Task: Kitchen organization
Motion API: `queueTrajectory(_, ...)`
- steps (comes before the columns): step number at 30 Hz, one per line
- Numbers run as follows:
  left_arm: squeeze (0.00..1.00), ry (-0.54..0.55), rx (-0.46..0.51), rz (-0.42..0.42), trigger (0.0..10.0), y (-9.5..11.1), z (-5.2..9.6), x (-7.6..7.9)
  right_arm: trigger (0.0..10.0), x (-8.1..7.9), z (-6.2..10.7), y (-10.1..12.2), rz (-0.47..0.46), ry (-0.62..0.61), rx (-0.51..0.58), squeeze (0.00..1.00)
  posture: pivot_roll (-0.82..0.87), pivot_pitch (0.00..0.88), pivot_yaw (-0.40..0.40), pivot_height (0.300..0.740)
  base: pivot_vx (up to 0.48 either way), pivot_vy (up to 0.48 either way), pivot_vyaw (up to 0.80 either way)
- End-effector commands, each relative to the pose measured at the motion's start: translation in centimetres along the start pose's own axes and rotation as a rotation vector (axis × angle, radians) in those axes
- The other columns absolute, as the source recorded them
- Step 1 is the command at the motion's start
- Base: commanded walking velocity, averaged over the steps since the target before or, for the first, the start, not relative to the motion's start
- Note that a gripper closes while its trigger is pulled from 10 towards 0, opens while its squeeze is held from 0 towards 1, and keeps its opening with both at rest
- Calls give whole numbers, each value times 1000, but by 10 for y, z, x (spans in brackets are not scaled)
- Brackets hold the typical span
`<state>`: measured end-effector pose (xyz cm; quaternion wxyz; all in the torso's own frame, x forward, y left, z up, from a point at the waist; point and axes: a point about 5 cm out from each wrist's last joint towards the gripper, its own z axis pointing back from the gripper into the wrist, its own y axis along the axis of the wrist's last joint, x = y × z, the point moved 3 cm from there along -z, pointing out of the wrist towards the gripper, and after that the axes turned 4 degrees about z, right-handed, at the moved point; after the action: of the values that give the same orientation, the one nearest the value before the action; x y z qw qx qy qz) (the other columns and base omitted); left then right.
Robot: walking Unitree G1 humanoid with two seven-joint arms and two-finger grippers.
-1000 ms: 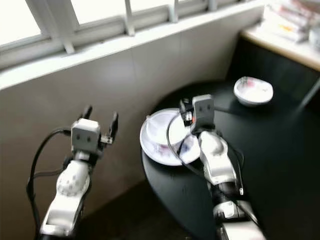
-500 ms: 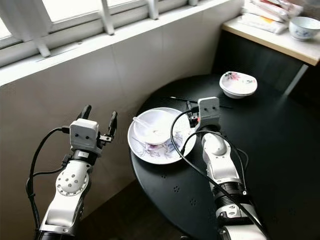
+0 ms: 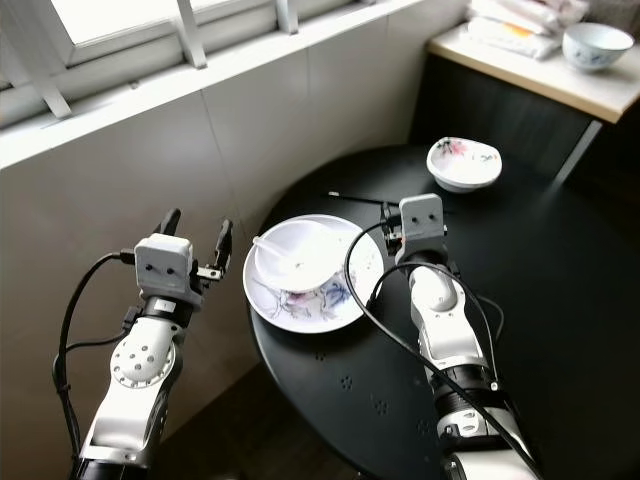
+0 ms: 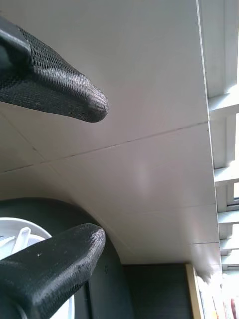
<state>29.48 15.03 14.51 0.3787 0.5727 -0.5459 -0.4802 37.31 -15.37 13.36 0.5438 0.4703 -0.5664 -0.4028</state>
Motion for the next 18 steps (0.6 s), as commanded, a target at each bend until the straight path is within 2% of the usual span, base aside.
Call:
queueTrajectory(1,0,7,-13,-1,10000,-2,0,-2,10000,1,-1,4,9,-8,15,0,-34,0,14,740,0,0,-763)
queueTrajectory(10,0,5,-7,-1,10000,-1,0,-3,10000,2,0,6,27,-22,28,0,-36,0,17,740,0,0,-758)
queueTrajectory(18,0,5,1,-5,10000,0,0,-3,10000,0,-1,8,45,-13,38,0,-36,0,16,740,0,0,0)
